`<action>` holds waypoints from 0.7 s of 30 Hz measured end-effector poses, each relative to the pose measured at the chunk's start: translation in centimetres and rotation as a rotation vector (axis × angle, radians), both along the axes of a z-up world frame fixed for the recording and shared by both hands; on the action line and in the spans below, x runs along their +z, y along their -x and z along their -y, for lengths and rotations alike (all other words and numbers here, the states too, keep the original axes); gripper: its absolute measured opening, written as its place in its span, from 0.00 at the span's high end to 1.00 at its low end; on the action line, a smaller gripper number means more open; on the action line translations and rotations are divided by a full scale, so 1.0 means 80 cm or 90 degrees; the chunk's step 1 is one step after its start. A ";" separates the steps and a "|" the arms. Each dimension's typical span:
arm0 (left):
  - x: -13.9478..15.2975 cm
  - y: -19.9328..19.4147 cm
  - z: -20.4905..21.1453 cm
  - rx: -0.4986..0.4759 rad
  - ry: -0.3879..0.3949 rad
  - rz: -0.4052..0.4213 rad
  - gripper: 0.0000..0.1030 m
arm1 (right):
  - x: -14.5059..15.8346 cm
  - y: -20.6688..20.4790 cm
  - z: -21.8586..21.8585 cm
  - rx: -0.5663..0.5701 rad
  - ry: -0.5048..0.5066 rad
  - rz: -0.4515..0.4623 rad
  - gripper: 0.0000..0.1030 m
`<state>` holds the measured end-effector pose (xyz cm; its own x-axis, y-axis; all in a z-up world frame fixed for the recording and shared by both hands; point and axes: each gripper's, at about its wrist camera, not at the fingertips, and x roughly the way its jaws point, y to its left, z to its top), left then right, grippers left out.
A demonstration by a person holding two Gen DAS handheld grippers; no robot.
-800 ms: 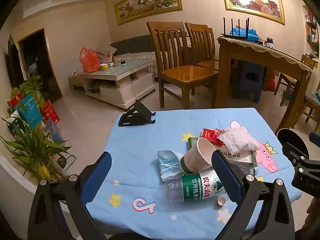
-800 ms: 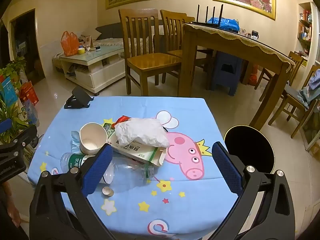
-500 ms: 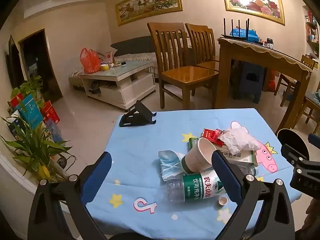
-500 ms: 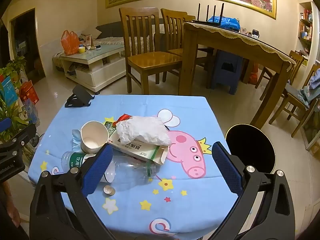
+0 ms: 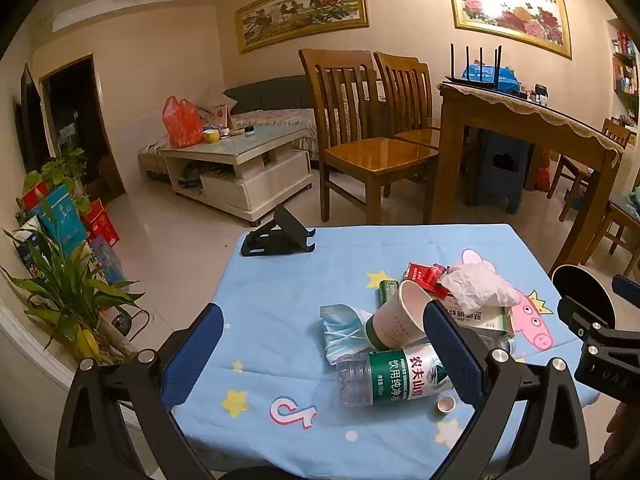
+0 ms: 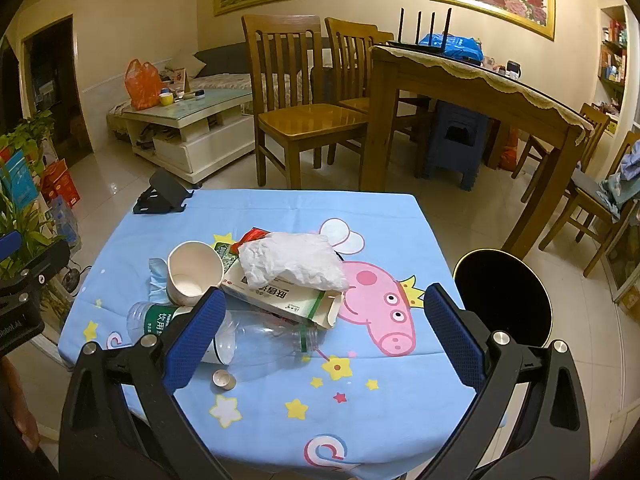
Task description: Collect trash
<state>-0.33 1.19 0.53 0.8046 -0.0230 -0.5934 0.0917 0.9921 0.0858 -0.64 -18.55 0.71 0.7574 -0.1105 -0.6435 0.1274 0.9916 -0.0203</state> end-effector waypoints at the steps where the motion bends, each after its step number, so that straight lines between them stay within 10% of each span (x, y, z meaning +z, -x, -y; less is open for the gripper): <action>1: 0.001 0.000 0.000 0.001 0.002 0.000 0.06 | 0.000 0.000 0.000 0.000 0.000 0.000 0.05; 21: 0.003 0.003 0.000 -0.008 0.000 0.002 0.06 | 0.001 0.001 -0.003 0.001 0.001 0.002 0.05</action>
